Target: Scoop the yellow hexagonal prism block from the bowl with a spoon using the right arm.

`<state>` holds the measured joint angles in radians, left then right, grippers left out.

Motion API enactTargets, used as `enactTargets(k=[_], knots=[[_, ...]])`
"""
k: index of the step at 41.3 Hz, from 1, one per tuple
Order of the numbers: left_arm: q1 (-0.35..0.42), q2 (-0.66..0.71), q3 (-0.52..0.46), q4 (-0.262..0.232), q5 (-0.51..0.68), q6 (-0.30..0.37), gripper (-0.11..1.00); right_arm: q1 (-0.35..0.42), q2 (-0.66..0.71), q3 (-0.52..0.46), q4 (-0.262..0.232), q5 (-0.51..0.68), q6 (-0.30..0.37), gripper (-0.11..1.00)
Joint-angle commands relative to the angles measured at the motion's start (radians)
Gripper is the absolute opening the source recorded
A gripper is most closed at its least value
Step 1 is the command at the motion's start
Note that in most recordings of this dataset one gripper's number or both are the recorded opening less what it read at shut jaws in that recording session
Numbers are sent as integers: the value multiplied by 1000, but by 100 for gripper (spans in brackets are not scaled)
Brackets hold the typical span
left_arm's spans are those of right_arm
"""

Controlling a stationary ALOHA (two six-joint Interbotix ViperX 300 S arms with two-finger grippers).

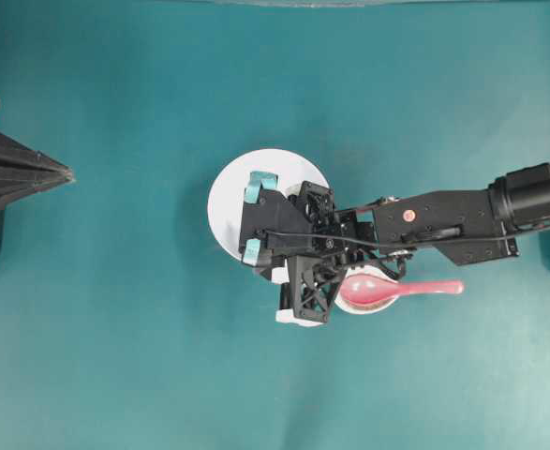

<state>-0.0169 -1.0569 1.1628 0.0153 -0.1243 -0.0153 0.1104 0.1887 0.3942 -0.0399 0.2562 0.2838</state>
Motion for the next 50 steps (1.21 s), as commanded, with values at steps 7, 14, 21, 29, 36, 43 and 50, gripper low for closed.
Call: enactTargets(k=[7, 14, 21, 29, 36, 43, 50], knots=[[-2, 5, -29, 2, -6, -2, 6, 6, -23, -14, 3, 25, 2, 13], [-2, 5, -29, 2, -5, -2, 6, 6, -29, -3, 5, 26, 2, 13], [-2, 5, -29, 2, -3, -2, 6, 6, -32, 2, 6, 28, 3, 13], [-3, 5, -29, 2, -3, -2, 6, 6, -44, 17, 6, 28, 3, 13], [-3, 5, -29, 2, -3, -2, 6, 6, -55, 28, 11, 28, 3, 13], [-2, 5, -29, 2, -3, -2, 6, 6, -61, 35, 11, 28, 3, 13], [-3, 5, -29, 2, -3, -2, 6, 6, -61, 35, 12, 25, 3, 13]])
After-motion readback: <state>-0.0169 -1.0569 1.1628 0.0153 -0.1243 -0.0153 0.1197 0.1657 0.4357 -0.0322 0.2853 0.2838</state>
